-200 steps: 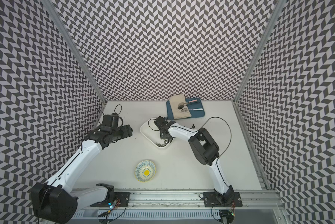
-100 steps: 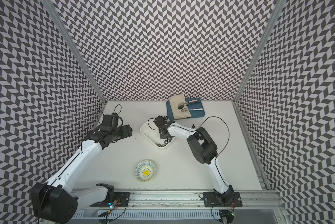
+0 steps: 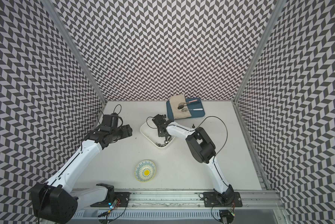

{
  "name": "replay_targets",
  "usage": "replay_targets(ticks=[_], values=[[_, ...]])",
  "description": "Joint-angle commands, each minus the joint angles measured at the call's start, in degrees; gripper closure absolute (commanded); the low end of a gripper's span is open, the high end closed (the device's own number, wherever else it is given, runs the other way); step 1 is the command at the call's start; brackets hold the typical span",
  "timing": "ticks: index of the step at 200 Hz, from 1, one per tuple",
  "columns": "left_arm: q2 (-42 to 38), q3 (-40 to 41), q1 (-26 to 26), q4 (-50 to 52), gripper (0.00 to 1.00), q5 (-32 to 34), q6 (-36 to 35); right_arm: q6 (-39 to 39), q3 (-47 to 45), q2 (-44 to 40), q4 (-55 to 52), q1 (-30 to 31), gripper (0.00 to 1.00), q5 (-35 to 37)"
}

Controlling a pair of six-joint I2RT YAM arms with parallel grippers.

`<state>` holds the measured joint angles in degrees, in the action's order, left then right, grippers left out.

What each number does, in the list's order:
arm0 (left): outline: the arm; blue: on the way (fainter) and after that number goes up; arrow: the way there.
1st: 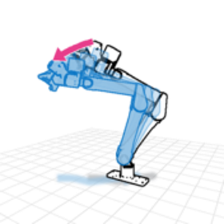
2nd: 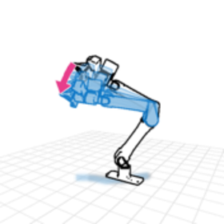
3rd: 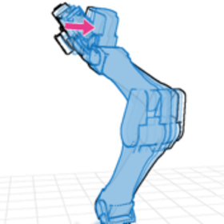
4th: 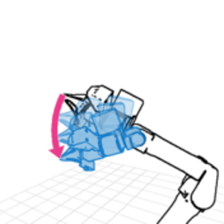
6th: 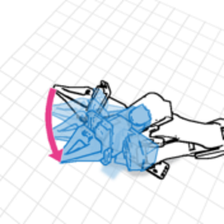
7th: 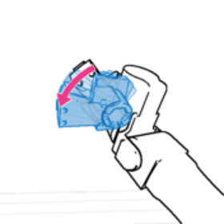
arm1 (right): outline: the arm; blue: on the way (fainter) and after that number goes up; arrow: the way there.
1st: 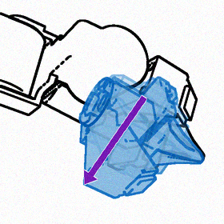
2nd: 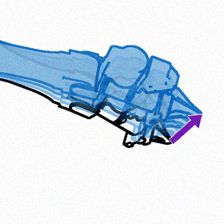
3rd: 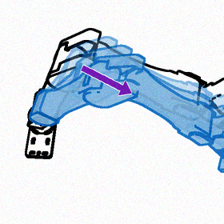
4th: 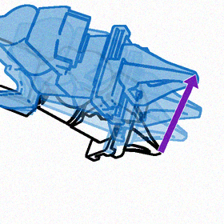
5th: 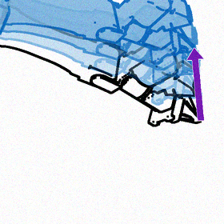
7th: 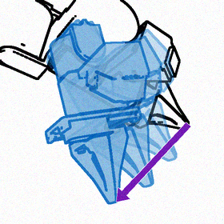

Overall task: Take out the wing nut from the storage box
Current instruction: Pick up the wing nut from the storage box.

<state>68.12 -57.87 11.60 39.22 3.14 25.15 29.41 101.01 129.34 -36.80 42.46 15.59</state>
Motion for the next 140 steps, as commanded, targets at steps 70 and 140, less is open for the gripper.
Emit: replay_targets(ticks=[70, 140], values=[[-1.41, -0.32, -0.26, 0.14, 0.21, 0.06, -0.29, -1.63, 2.17, 2.92, 2.06, -0.53, 0.79, 0.58], [-1.35, -0.23, -0.34, -0.03, 0.21, 0.0, -0.19, -2.32, 1.79, 1.16, 2.69, -0.71, 0.94, -1.27]])
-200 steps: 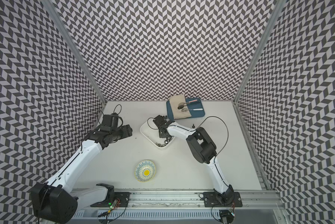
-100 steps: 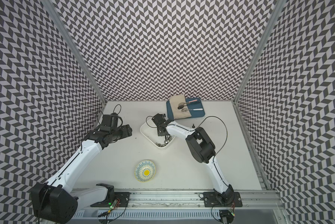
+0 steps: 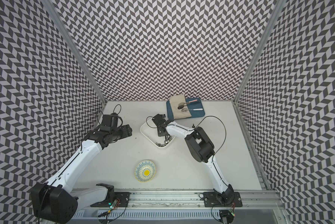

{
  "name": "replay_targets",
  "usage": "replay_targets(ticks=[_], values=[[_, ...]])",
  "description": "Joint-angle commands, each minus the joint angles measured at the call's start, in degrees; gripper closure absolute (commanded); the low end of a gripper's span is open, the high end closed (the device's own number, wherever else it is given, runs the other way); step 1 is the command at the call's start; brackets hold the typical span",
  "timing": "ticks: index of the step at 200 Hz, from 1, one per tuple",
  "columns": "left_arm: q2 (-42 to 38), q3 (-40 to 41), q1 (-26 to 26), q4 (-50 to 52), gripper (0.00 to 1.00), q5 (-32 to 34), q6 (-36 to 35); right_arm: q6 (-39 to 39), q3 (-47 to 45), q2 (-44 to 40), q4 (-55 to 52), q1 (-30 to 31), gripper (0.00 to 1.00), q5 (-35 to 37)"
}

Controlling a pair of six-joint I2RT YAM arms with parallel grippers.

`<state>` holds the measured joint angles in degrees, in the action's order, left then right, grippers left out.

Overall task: Take out the wing nut from the storage box
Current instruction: Pick up the wing nut from the storage box, then place the wing nut at the center of the board.

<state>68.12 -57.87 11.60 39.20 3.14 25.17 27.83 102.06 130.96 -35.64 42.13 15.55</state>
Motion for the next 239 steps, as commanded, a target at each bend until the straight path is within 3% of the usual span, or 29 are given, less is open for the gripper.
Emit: replay_targets(ticks=[1, 76, 140, 192, 239], values=[[-1.34, -0.23, -0.3, -0.01, 0.21, -0.03, -0.21, -0.75, 0.76, -0.58, 1.51, -0.38, 0.94, -1.23], [-0.71, -0.32, -0.24, -0.88, 0.21, -0.46, 0.32, -0.08, -1.63, -13.61, 4.17, -2.14, 0.97, -7.57], [-0.2, -1.01, -0.26, -1.32, 0.21, -0.85, 0.58, 0.22, -16.07, -23.46, 8.54, -13.99, 0.97, -8.93], [-0.18, -1.46, -0.28, -1.14, 0.21, -0.68, 0.61, -0.5, -26.42, -24.65, 11.56, -22.17, 0.97, -6.53], [-0.01, -2.13, -0.26, -0.72, 0.21, -0.54, 0.52, -1.07, -29.89, -22.71, 13.13, -24.89, 0.97, -6.36]])
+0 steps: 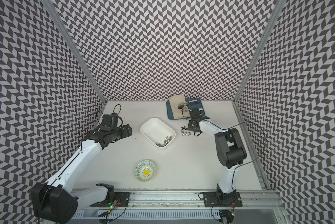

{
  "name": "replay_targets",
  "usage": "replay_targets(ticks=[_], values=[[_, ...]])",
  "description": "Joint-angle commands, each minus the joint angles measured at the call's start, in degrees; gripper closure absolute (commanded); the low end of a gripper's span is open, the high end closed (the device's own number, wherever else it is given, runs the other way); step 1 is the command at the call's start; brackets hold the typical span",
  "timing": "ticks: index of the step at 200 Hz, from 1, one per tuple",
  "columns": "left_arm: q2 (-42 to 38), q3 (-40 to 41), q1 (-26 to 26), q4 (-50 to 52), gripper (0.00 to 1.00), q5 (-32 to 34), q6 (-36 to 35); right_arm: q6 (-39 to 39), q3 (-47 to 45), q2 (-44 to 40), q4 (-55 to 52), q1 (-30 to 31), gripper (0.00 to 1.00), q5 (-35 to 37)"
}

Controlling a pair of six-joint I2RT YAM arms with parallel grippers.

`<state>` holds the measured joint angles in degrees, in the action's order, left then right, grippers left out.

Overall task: Take out the wing nut from the storage box
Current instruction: Place the wing nut at the center of the board.

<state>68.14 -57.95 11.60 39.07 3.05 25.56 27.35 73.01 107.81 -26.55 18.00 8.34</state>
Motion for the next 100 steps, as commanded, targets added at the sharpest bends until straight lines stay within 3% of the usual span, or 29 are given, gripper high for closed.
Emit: replay_targets(ticks=[1, 100], values=[[-0.03, -2.1, -0.26, -0.62, 0.21, -0.48, 0.16, -0.61, -0.89, 0.5, 4.04, -0.77, 0.97, 0.83], [0.38, -2.37, -0.28, -0.77, 0.21, -0.66, 0.18, -1.33, -1.66, 3.54, 4.23, -0.86, 0.96, -1.92]])
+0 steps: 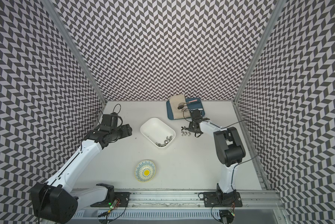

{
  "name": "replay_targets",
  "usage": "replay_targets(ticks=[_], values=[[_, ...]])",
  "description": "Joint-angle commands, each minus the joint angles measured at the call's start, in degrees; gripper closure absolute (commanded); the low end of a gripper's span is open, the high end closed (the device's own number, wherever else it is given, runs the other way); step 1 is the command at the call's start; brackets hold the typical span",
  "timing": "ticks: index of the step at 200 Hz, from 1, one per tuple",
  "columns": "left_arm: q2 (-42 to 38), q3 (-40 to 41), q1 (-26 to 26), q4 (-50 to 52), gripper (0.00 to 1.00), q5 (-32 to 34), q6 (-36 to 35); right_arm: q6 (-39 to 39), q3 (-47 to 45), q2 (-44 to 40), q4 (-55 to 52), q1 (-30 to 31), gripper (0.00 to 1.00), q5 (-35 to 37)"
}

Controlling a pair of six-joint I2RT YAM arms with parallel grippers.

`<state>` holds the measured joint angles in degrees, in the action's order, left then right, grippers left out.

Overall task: Take out the wing nut from the storage box
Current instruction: Place the wing nut at the center of the board.

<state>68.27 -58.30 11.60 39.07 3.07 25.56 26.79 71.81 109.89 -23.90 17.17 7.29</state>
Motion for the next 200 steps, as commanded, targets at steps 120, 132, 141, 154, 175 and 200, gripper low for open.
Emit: replay_targets(ticks=[120, 132, 141, 154, 175, 200], values=[[0.02, -1.69, -0.26, -0.67, 0.21, -0.52, 0.19, -0.77, 0.01, 1.57, 0.79, 0.1, 0.81, -2.6], [-0.04, -1.61, -0.2, -0.77, 0.21, -0.52, 0.14, -0.77, 0.78, 0.43, 0.12, 0.21, 0.79, -2.47], [-0.06, -1.53, -0.25, -0.76, 0.21, -0.52, 0.17, -0.82, 1.57, -0.48, -0.5, 0.31, 0.78, -2.33], [0.02, -1.33, -0.28, -0.84, 0.21, -0.52, 0.26, -1.08, 2.96, -1.86, -1.63, 0.65, 0.77, -2.06], [-0.09, -0.9, -0.24, -1.1, 0.21, -0.69, 0.4, -1.18, 5.06, -3.8, -3.62, 2.29, 0.74, -1.32], [-0.1, -0.42, -0.26, -1.45, 0.21, -0.7, 0.52, -1.03, 6.97, -5.41, -5.36, 6.12, 0.72, -0.73]])
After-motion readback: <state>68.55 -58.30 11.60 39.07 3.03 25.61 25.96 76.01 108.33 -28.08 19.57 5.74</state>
